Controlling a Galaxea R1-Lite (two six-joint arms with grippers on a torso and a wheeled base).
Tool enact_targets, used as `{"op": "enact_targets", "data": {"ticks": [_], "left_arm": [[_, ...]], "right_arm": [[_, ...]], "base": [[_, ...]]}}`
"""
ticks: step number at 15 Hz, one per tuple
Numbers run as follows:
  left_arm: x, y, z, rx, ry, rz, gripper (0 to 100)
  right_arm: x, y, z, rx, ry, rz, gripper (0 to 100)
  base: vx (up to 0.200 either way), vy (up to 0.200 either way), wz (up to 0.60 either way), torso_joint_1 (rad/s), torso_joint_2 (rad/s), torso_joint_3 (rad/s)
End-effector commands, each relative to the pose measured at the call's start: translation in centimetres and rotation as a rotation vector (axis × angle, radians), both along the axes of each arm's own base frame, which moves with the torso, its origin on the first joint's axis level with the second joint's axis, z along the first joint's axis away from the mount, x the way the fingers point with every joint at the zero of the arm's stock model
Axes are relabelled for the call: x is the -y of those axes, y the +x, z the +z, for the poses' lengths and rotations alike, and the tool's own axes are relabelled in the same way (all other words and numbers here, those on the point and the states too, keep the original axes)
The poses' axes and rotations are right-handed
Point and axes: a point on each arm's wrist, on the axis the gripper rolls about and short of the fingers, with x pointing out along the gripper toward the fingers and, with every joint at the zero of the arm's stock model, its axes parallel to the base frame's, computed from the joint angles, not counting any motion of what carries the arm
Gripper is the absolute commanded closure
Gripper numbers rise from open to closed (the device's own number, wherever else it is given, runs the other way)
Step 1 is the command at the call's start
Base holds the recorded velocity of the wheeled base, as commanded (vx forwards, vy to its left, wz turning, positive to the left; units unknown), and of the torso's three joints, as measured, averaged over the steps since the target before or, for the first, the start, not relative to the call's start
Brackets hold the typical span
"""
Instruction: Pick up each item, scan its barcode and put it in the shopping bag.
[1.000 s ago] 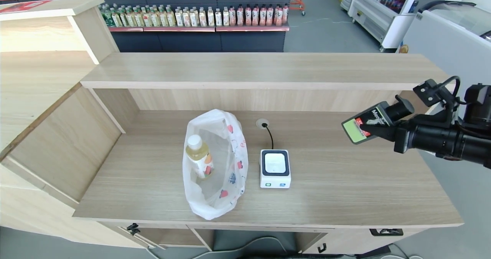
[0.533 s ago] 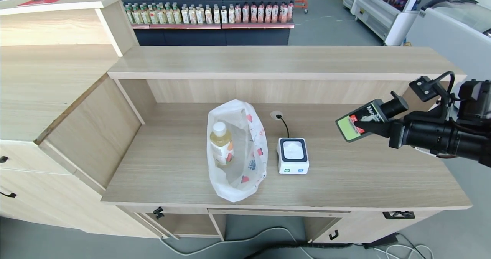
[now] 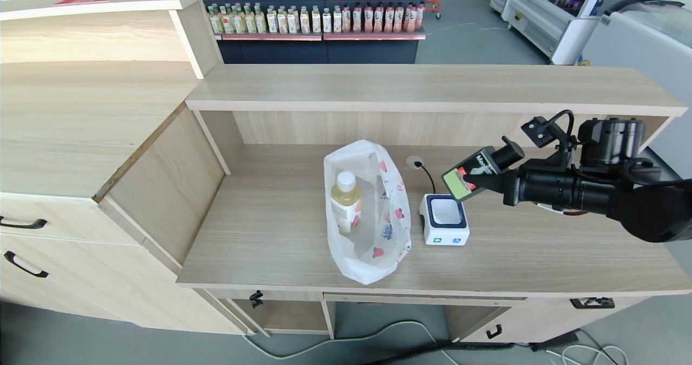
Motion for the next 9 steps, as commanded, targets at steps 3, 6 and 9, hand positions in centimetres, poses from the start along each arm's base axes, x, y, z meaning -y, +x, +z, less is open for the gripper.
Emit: {"op": "enact_targets", "data": {"ticks": [3, 6, 9], "left_arm": [[0.0, 0.0, 0.0, 0.0, 0.0, -0.001, 0], [0.0, 0.0, 0.0, 0.0, 0.0, -0.001, 0], [0.0, 0.0, 0.0, 0.0, 0.0, -0.001, 0]], "right_arm": [[-2.6, 2.4, -4.3, -0.054, -0.042, 0.077, 100], [-4.6, 4.0, -7.3, -0.029, -0.086, 0.157, 100], [-7.6, 5.1, -9.6, -0.012, -0.082, 0.218, 100]], "base": [[0.0, 0.0, 0.0, 0.0, 0.0, 0.0], [0.0, 0.0, 0.0, 0.0, 0.0, 0.0], [0.0, 0.0, 0.0, 0.0, 0.0, 0.0]]}}
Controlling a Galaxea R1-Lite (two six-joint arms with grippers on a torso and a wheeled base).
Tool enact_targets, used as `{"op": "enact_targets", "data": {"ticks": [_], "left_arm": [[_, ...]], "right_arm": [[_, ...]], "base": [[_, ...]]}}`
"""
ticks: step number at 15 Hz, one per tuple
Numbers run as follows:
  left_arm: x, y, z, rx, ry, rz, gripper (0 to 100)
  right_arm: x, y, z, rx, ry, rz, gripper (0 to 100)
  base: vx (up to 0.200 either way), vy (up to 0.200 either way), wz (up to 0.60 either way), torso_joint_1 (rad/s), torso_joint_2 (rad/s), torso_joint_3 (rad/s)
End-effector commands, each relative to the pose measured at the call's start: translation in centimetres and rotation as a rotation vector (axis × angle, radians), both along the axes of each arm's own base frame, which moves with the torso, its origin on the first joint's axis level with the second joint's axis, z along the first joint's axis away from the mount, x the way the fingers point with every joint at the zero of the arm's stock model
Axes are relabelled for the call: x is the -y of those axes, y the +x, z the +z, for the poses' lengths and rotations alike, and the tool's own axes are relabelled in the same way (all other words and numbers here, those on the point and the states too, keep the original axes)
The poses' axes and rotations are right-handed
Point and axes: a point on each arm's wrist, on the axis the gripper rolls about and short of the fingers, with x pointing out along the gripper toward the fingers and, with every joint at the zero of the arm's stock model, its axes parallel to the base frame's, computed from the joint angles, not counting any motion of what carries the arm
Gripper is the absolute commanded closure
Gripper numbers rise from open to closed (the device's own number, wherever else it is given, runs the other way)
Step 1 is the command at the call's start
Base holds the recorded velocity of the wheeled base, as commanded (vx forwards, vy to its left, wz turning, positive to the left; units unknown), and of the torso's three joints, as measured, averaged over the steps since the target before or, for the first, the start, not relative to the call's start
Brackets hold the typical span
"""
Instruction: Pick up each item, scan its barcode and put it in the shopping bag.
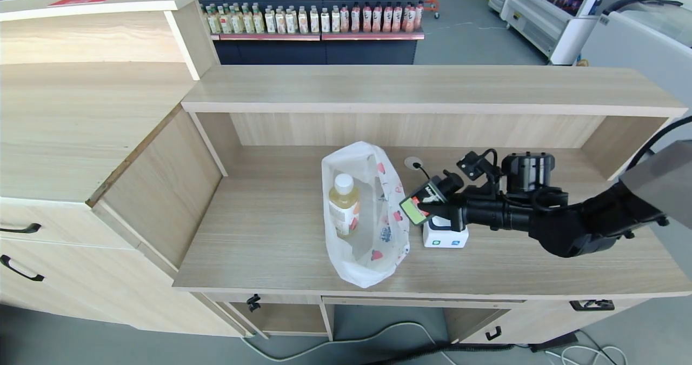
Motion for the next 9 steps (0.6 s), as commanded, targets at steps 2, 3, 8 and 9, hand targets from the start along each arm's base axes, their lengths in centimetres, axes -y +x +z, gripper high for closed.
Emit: {"op": "enact_targets", "data": {"ticks": [2, 3, 8, 9], "left_arm": [[0.0, 0.0, 0.0, 0.0, 0.0, 0.0, 0], [0.0, 0.0, 0.0, 0.0, 0.0, 0.0, 0], [0.0, 0.0, 0.0, 0.0, 0.0, 0.0, 0], [0.0, 0.0, 0.0, 0.0, 0.0, 0.002, 0]], "right_arm": [[-4.1, 1.7, -3.5, -0.032, -0.012, 0.079, 100], [-4.9, 2.2, -4.1, -0.025, -0.013, 0.093, 100], [-7.9, 4.0, -5.9, 0.035, -0.056, 0.081, 100], [-8.1, 4.1, -6.1, 0.033, -0.056, 0.084, 100]], "base": [[0.0, 0.0, 0.0, 0.0, 0.0, 0.0], [0.0, 0.0, 0.0, 0.0, 0.0, 0.0], [0.0, 0.0, 0.0, 0.0, 0.0, 0.0], [0.0, 0.0, 0.0, 0.0, 0.0, 0.0]]}}
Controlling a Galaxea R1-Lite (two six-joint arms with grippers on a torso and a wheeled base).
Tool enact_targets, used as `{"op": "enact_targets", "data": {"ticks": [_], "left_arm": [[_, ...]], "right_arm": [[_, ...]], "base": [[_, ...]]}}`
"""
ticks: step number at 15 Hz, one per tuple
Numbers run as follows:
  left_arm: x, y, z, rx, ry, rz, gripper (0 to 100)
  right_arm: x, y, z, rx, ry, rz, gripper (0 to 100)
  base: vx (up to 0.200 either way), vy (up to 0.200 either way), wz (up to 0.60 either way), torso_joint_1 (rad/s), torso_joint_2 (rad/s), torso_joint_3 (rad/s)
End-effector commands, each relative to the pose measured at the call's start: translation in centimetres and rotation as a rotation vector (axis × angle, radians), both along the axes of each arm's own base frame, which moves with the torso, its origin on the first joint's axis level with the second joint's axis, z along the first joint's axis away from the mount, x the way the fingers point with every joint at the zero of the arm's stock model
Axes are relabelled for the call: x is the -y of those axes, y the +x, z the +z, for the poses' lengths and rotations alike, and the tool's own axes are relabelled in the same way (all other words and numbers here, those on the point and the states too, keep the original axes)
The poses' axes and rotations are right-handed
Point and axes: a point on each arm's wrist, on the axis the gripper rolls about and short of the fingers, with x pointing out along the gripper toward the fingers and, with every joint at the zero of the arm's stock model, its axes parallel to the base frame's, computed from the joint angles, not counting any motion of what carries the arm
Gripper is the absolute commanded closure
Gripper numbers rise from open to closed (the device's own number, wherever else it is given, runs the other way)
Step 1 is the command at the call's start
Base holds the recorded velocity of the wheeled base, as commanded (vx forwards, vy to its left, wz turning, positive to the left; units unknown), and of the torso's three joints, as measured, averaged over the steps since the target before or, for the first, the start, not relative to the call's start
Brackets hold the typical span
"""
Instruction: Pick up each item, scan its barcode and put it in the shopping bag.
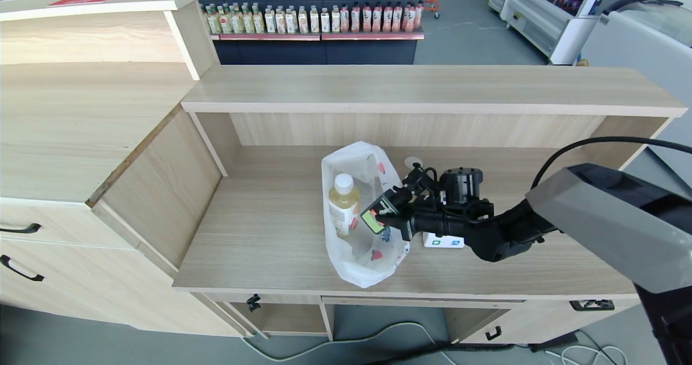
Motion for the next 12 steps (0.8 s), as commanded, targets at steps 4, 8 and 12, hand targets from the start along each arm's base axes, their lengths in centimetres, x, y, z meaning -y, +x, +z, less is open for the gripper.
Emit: {"op": "enact_targets", "data": {"ticks": [4, 8, 12], "left_arm": [[0.0, 0.0, 0.0, 0.0, 0.0, 0.002, 0], [0.0, 0.0, 0.0, 0.0, 0.0, 0.0, 0], [0.0, 0.0, 0.0, 0.0, 0.0, 0.002, 0]], "right_arm": [[-1.1, 0.9, -2.7, -0.027, -0.012, 0.014, 100], [-0.9, 1.0, -3.4, -0.011, -0.043, 0.023, 100], [-0.8, 0.9, -2.1, -0.004, -0.027, 0.022, 0]], "base": [[0.0, 0.0, 0.0, 0.0, 0.0, 0.0], [0.0, 0.0, 0.0, 0.0, 0.0, 0.0], [0.0, 0.0, 0.0, 0.0, 0.0, 0.0]]}}
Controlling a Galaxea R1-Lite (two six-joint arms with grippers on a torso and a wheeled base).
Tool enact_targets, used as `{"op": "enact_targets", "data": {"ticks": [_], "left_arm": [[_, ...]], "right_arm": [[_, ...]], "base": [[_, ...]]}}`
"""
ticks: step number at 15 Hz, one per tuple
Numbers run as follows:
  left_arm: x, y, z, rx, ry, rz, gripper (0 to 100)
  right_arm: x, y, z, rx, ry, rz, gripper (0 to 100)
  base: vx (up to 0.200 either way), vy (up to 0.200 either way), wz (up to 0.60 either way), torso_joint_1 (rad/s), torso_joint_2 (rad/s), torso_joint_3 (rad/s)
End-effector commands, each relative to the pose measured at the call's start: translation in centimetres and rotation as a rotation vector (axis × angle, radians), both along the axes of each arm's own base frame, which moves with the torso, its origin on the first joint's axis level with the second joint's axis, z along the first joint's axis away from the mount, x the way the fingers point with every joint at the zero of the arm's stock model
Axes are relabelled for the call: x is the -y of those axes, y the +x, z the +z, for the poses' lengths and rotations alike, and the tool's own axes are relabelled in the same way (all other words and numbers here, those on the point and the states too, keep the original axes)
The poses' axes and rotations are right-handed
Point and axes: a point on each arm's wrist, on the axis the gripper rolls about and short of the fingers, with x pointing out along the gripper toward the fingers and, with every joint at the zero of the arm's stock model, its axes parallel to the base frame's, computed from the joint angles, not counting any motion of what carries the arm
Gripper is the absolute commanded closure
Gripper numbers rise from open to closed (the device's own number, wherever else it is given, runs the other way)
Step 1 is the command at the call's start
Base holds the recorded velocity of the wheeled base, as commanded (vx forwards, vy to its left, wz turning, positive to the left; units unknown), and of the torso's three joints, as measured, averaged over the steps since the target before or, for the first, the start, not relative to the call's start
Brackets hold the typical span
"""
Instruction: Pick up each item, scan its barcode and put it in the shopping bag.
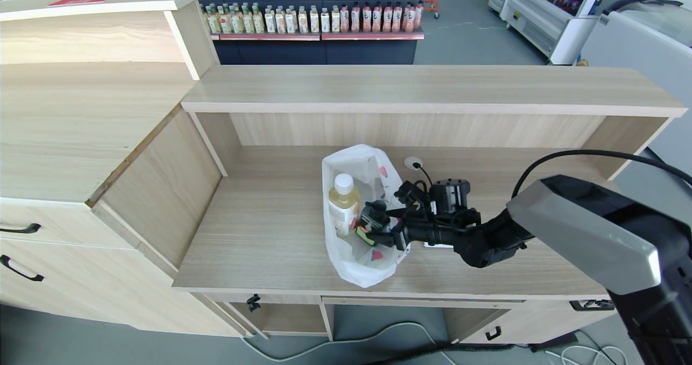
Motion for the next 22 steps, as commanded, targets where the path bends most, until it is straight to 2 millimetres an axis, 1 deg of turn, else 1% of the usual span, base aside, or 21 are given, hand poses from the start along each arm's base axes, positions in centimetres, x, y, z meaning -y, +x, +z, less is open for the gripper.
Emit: {"op": "enact_targets", "data": {"ticks": [1, 3, 5, 6, 8, 9, 10, 11, 12, 13, 14, 15, 16, 17, 18, 20, 21, 22], "left_arm": [[0.0, 0.0, 0.0, 0.0, 0.0, 0.0, 0], [0.0, 0.0, 0.0, 0.0, 0.0, 0.002, 0], [0.0, 0.0, 0.0, 0.0, 0.0, 0.002, 0], [0.0, 0.0, 0.0, 0.0, 0.0, 0.0, 0], [0.0, 0.0, 0.0, 0.0, 0.0, 0.0, 0], [0.0, 0.0, 0.0, 0.0, 0.0, 0.0, 0], [0.0, 0.0, 0.0, 0.0, 0.0, 0.0, 0], [0.0, 0.0, 0.0, 0.0, 0.0, 0.002, 0], [0.0, 0.0, 0.0, 0.0, 0.0, 0.002, 0], [0.0, 0.0, 0.0, 0.0, 0.0, 0.002, 0], [0.0, 0.0, 0.0, 0.0, 0.0, 0.0, 0], [0.0, 0.0, 0.0, 0.0, 0.0, 0.0, 0], [0.0, 0.0, 0.0, 0.0, 0.0, 0.0, 0], [0.0, 0.0, 0.0, 0.0, 0.0, 0.002, 0], [0.0, 0.0, 0.0, 0.0, 0.0, 0.0, 0], [0.0, 0.0, 0.0, 0.0, 0.0, 0.0, 0], [0.0, 0.0, 0.0, 0.0, 0.0, 0.0, 0], [0.0, 0.0, 0.0, 0.0, 0.0, 0.0, 0]], "right_arm": [[0.4, -0.2, 1.7, 0.007, 0.027, -0.011, 0], [1.0, -0.4, 4.4, 0.006, 0.085, -0.035, 0], [2.4, -0.8, 7.4, 0.014, 0.138, -0.068, 0], [3.3, -1.3, 8.8, 0.027, 0.152, -0.083, 0], [6.4, -3.9, 13.1, 0.057, 0.191, -0.138, 0], [8.4, -5.8, 15.0, 0.072, 0.206, -0.174, 0], [9.8, -7.3, 16.4, 0.094, 0.212, -0.195, 0], [13.2, -11.9, 19.6, 0.138, 0.216, -0.27, 0], [15.6, -15.5, 20.6, 0.123, 0.192, -0.343, 0], [17.5, -19.8, 21.0, 0.099, 0.177, -0.425, 0], [18.1, -21.5, 20.8, 0.088, 0.173, -0.46, 0], [19.4, -26.7, 18.7, 0.069, 0.165, -0.557, 0], [19.9, -29.4, 17.0, 0.053, 0.162, -0.617, 0], [20.0, -31.9, 14.8, 0.024, 0.153, -0.695, 0], [19.4, -34.0, 12.8, 0.014, 0.134, -0.748, 0], [17.9, -38.1, 9.7, 0.064, 0.102, -0.757, 0], [17.8, -39.5, 8.7, 0.091, 0.098, -0.776, 0], [17.9, -41.1, 8.1, 0.134, 0.108, -0.779, 0]], "base": [[0.0, 0.0, 0.0, 0.0, 0.0, 0.0], [0.0, 0.0, 0.0, 0.0, 0.0, 0.0], [0.0, 0.0, 0.0, 0.0, 0.0, 0.0], [0.0, 0.0, 0.0, 0.0, 0.0, 0.0], [0.0, 0.0, 0.0, 0.0, 0.0, 0.0], [0.0, 0.0, 0.0, 0.0, 0.0, 0.0], [0.0, 0.0, 0.0, 0.0, 0.0, 0.0], [0.0, 0.0, 0.0, 0.0, 0.0, 0.0], [0.0, 0.0, 0.0, 0.0, 0.0, 0.0], [0.0, 0.0, 0.0, 0.0, 0.0, 0.0], [0.0, 0.0, 0.0, 0.0, 0.0, 0.0], [0.0, 0.0, 0.0, 0.0, 0.0, 0.0], [0.0, 0.0, 0.0, 0.0, 0.0, 0.0], [0.0, 0.0, 0.0, 0.0, 0.0, 0.0], [0.0, 0.0, 0.0, 0.0, 0.0, 0.0], [0.0, 0.0, 0.0, 0.0, 0.0, 0.0], [0.0, 0.0, 0.0, 0.0, 0.0, 0.0], [0.0, 0.0, 0.0, 0.0, 0.0, 0.0]]}}
